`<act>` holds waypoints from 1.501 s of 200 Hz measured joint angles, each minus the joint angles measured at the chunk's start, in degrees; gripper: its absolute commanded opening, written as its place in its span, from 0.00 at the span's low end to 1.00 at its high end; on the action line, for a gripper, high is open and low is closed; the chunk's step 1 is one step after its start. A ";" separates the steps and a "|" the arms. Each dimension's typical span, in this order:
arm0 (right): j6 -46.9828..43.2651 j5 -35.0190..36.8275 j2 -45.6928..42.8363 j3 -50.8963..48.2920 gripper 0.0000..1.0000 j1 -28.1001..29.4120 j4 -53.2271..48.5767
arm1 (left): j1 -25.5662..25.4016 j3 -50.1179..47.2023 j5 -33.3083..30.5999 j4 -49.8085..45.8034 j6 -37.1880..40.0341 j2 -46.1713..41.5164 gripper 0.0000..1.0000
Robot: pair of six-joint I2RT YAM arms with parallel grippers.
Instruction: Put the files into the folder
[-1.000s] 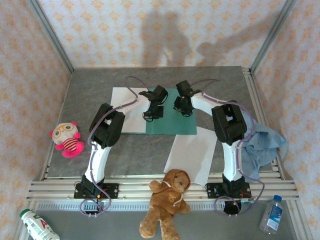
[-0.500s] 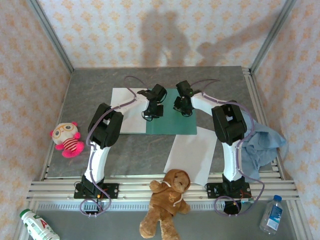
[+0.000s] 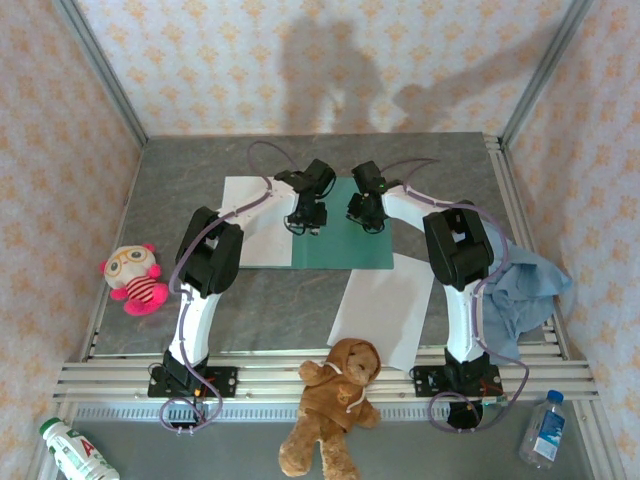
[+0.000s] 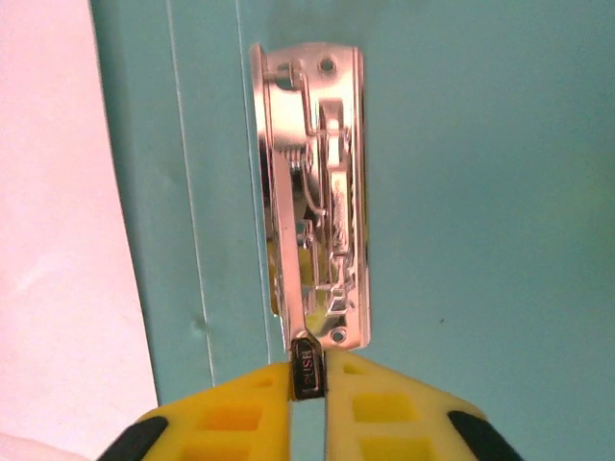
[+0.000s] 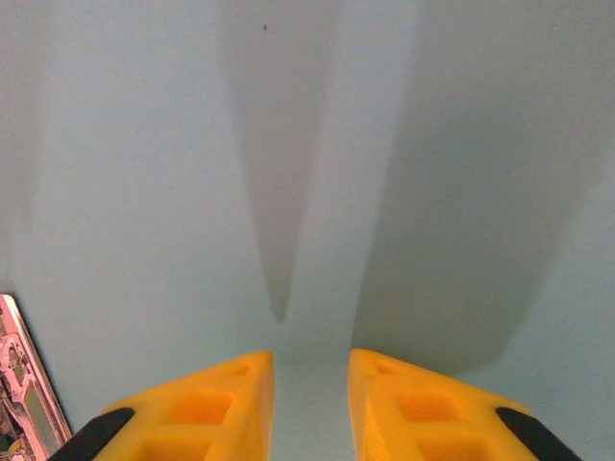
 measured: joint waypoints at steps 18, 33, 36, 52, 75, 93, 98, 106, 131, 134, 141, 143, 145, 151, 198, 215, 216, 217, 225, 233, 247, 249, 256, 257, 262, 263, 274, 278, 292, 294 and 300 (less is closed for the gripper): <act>0.00 -0.46 0.09 0.00 0.27 0.48 0.17 | -0.02 1.51 -0.44 -0.22 0.70 -0.02 0.33; 0.00 -0.76 0.09 0.00 0.27 1.20 0.26 | -0.11 2.43 -1.27 -0.83 0.92 -0.31 0.36; 0.00 -0.87 0.11 0.00 0.27 1.40 0.28 | -0.11 2.58 -1.40 -1.01 1.05 -0.42 0.37; 0.00 -1.16 0.15 0.00 0.27 1.90 0.39 | -0.11 2.84 -2.36 -1.42 1.31 -1.31 0.38; -0.02 -1.57 0.15 0.00 0.27 2.01 0.44 | -0.11 2.84 -3.63 -2.27 1.33 -3.17 0.38; -0.22 -1.75 0.22 0.04 0.27 1.97 0.42 | -0.11 2.84 -4.24 -2.32 1.33 -4.46 0.38; -0.24 -1.75 0.26 0.09 0.27 1.97 0.39 | -0.09 2.84 -4.26 -2.29 1.33 -4.74 0.38; -0.46 -1.75 0.31 0.26 0.27 1.97 0.24 | -0.04 2.75 -4.35 -2.29 1.33 -5.16 0.38; -1.31 -1.77 1.05 1.81 0.27 1.97 -1.16 | 0.07 1.09 -4.42 -2.16 1.29 -6.78 0.38; -1.31 -1.77 1.14 2.01 0.27 1.95 -1.31 | 0.17 0.76 -4.39 -2.14 1.27 -6.97 0.38; -1.66 -1.81 1.40 2.49 0.27 1.95 -1.64 | 0.33 0.02 -4.37 -2.12 1.22 -7.37 0.38; -1.73 -1.81 1.49 2.64 0.27 1.95 -1.75 | 0.39 -0.22 -4.37 -2.14 1.18 -7.43 0.38; -1.81 -1.88 1.57 2.80 0.27 1.95 -1.86 | 0.48 -0.44 -4.35 -2.12 1.16 -7.56 0.38; -2.05 -1.97 1.81 3.21 0.28 1.86 -2.08 | 0.70 -0.98 -4.31 -2.12 1.14 -7.74 0.38; -4.31 -2.62 3.91 8.39 0.30 1.42 -6.67 | 1.88 -3.91 -3.67 -1.57 1.07 -8.02 0.38; -5.14 -3.28 4.00 9.84 0.33 0.74 -8.83 | 1.88 -4.92 -2.71 -0.74 0.72 -8.46 0.38; -5.20 -3.28 4.00 9.90 0.33 0.70 -8.92 | 1.88 -4.94 -2.67 -0.72 0.70 -8.48 0.38; -5.20 -3.32 4.00 10.03 0.33 0.61 -9.14 | 1.88 -5.01 -2.58 -0.68 0.70 -8.52 0.38; -5.51 -3.61 3.80 10.49 0.34 0.15 -9.75 | 1.81 -5.66 -1.86 -0.39 0.66 -9.03 0.38; -5.79 -3.96 3.32 10.54 0.35 -0.37 -10.51 | 1.75 -6.16 -1.18 -0.31 0.44 -9.55 0.38; -6.25 -4.92 1.33 10.43 0.36 -1.44 -12.52 | 1.38 -7.02 -0.15 -0.09 0.04 -10.73 0.38; -6.32 -5.05 1.07 10.38 0.36 -1.57 -12.72 | 1.33 -7.21 0.20 0.00 0.02 -10.93 0.38; -6.54 -5.49 -0.68 9.97 0.37 -2.14 -13.40 | 0.96 -7.76 1.11 0.24 -0.22 -11.69 0.38; -6.58 -5.68 -1.16 9.81 0.37 -2.27 -13.53 | 0.92 -7.80 1.29 0.28 -0.24 -11.78 0.38; -6.71 -6.08 -2.78 9.25 0.37 -2.69 -13.81 | 0.57 -8.24 2.08 0.59 -0.37 -12.41 0.39; -6.73 -6.14 -3.04 9.18 0.37 -2.73 -13.88 | 0.55 -8.31 2.23 0.63 -0.39 -12.50 0.39; -6.93 -6.88 -7.93 6.93 0.37 -3.67 -14.14 | -0.61 -9.03 4.09 1.14 -0.63 -13.70 0.39; -7.02 -7.15 -9.73 5.97 0.37 -3.96 -14.25 | -1.09 -9.22 4.83 1.36 -0.70 -14.03 0.39; -7.06 -8.04 -17.55 1.27 0.37 -5.11 -14.53 | -2.97 -9.62 7.28 2.38 -0.83 -14.82 0.39; -7.08 -8.13 -18.29 0.74 0.37 -5.20 -14.43 | -3.30 -9.68 7.67 2.54 -0.83 -14.91 0.39; -7.04 -8.66 -21.86 -1.81 0.37 -5.68 -14.36 | -4.09 -9.86 8.68 2.97 -0.85 -15.02 0.39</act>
